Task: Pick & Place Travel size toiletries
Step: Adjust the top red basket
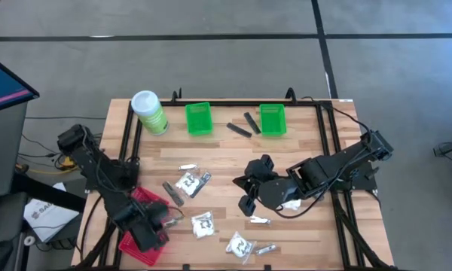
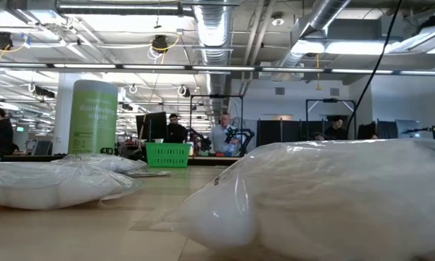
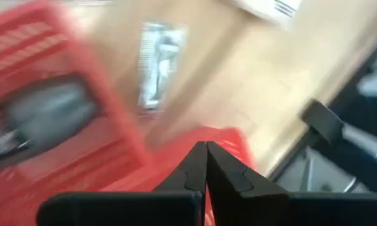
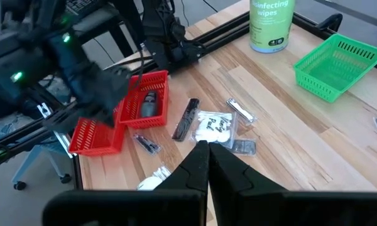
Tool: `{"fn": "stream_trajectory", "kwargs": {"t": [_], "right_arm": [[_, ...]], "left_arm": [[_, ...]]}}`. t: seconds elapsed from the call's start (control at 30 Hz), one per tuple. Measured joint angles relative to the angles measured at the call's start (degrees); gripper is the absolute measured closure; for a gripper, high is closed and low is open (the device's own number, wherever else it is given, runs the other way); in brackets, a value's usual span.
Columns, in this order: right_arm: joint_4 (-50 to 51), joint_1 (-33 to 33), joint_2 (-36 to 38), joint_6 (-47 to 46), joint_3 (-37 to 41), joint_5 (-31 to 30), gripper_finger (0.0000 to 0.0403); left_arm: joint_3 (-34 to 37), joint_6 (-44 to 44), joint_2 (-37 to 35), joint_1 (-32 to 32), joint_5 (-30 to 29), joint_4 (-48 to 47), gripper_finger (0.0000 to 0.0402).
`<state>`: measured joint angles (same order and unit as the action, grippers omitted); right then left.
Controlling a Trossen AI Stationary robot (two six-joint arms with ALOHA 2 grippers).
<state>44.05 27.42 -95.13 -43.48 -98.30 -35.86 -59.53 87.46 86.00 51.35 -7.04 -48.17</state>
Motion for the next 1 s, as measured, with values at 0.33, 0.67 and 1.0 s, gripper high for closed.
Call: {"fn": "stream_trajectory", "kwargs": {"t": [0.33, 0.67, 1.0], "right_arm": [[0.00, 0.00, 0.02, 0.00, 0.00, -0.13, 0.0403], [-0.19, 0.51, 0.02, -0.02, 0.00, -0.17, 0.0403], [-0.38, 1.51, 0.02, -0.03, 0.00, -0.20, 0.0403]], "left_arm": [[-7.10, -15.38, 13.46, -0.04, 6.13, 8.80, 0.0401], [-6.49, -14.79, 16.71, -0.68, 6.31, 6.21, 0.0401], [-4.94, -13.97, 16.45, -2.68, 5.13, 1.29, 0.0401]]}}
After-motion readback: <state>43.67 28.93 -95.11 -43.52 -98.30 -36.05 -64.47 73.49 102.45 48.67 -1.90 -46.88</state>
